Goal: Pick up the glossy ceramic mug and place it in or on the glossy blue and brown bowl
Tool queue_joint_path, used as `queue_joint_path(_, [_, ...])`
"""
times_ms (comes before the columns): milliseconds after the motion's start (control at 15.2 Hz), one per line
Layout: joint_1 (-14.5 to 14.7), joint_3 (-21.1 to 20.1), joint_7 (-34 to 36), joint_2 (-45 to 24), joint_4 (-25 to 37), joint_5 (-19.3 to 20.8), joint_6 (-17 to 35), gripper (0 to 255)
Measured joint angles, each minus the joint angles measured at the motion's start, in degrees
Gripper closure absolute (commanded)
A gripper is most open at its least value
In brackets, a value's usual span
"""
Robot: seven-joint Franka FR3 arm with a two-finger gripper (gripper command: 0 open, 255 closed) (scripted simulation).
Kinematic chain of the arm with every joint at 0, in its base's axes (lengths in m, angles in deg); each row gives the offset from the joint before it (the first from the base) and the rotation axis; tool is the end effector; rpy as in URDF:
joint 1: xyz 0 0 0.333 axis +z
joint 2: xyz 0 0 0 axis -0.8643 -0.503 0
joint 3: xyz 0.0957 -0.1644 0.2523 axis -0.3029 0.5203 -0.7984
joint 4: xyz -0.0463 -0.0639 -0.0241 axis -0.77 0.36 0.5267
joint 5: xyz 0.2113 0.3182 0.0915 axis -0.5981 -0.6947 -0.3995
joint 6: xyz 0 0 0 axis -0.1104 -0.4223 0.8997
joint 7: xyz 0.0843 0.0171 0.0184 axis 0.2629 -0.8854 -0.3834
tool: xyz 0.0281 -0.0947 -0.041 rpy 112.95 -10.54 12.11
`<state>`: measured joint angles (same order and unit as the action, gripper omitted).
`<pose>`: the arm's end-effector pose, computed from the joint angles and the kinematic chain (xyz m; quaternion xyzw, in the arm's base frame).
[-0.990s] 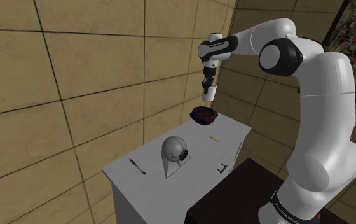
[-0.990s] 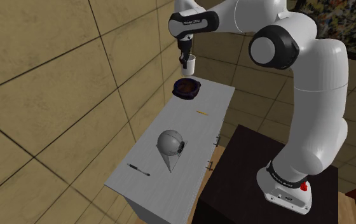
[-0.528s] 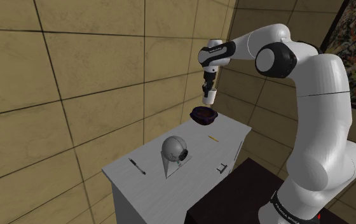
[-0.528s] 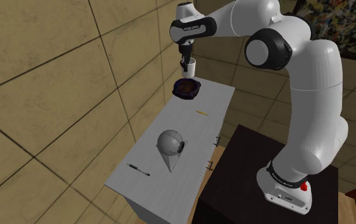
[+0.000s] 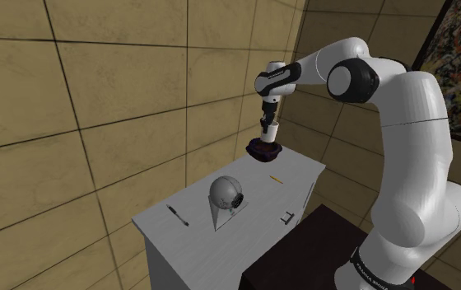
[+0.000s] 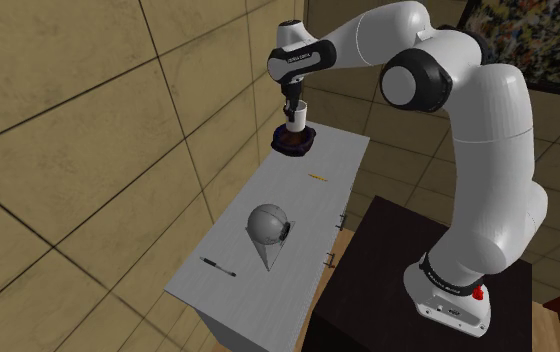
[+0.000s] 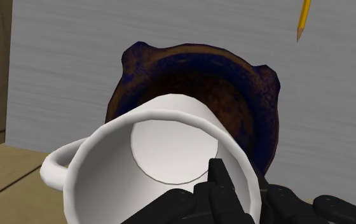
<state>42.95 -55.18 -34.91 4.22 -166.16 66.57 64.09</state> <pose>0.6569 -0.2621 0.3476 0.9909 0.1308 -0.0185 0.0264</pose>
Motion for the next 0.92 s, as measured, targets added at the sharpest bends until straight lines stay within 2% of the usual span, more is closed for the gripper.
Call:
queue_joint_path(594, [-0.02,-0.04,0.06,-0.9,-1.43,-0.05,2.33,255])
queue_joint_path(660, [-0.02,-0.04,0.05,-0.9,-1.43,-0.05,2.33,0])
queue_joint_path(924, [-0.03,-0.04,0.05,-0.89,-1.42,-0.05,2.34,0])
